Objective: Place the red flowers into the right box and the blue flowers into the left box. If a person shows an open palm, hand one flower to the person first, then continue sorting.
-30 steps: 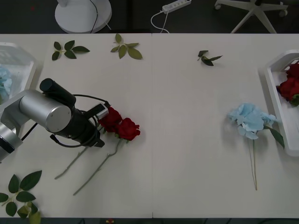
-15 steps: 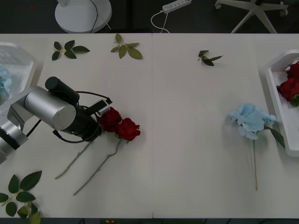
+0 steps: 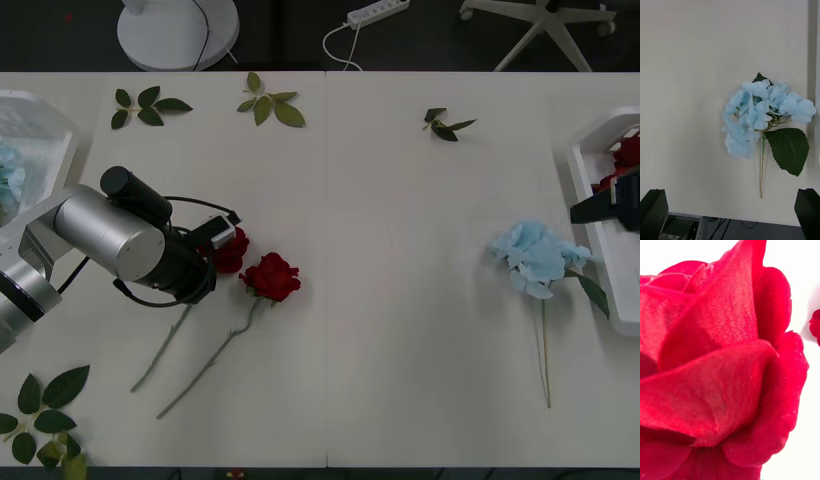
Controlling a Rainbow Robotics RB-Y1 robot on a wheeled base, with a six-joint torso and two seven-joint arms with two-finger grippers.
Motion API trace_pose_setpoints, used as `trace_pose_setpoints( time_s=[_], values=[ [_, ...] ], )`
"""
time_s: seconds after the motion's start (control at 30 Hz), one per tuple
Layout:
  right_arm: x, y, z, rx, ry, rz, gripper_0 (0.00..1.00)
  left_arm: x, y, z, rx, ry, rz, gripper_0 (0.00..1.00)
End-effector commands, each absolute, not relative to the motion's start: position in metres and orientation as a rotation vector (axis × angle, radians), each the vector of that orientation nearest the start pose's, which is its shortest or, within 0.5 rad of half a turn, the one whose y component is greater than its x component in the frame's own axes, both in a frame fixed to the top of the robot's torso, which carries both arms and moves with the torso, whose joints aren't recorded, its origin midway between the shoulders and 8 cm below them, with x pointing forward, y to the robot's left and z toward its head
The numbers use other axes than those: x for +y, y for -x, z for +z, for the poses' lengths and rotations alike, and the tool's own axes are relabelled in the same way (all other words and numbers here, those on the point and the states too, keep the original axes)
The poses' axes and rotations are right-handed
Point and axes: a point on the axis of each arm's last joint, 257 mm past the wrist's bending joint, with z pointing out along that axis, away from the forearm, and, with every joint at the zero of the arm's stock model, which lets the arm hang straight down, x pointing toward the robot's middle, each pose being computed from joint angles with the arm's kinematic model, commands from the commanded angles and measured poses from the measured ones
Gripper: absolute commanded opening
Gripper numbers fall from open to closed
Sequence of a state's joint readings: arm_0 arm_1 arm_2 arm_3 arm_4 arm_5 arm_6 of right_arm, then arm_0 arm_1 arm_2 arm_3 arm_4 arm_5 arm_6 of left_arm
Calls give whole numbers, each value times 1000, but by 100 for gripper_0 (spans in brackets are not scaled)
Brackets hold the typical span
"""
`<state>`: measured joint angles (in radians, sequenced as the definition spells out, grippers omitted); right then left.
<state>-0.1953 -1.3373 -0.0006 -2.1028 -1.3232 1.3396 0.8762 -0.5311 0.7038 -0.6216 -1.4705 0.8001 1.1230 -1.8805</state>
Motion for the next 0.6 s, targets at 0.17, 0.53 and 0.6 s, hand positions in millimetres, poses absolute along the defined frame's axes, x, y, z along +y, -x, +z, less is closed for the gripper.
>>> trace_pose_setpoints(
  time_s=[0.17, 0.53, 0.6],
  values=[
    [-297, -395, -207, 2606, -130, 197, 100, 232, -511, -292, 2342, -1168, 107, 0],
    [-285, -396, -263, 2566, -239, 230, 100, 221, -547, -126, 2124, -1005, -28, 0],
    [-289, -400, -268, 2563, -247, 217, 100, 211, -547, -89, 2052, -960, -101, 0]
  ],
)
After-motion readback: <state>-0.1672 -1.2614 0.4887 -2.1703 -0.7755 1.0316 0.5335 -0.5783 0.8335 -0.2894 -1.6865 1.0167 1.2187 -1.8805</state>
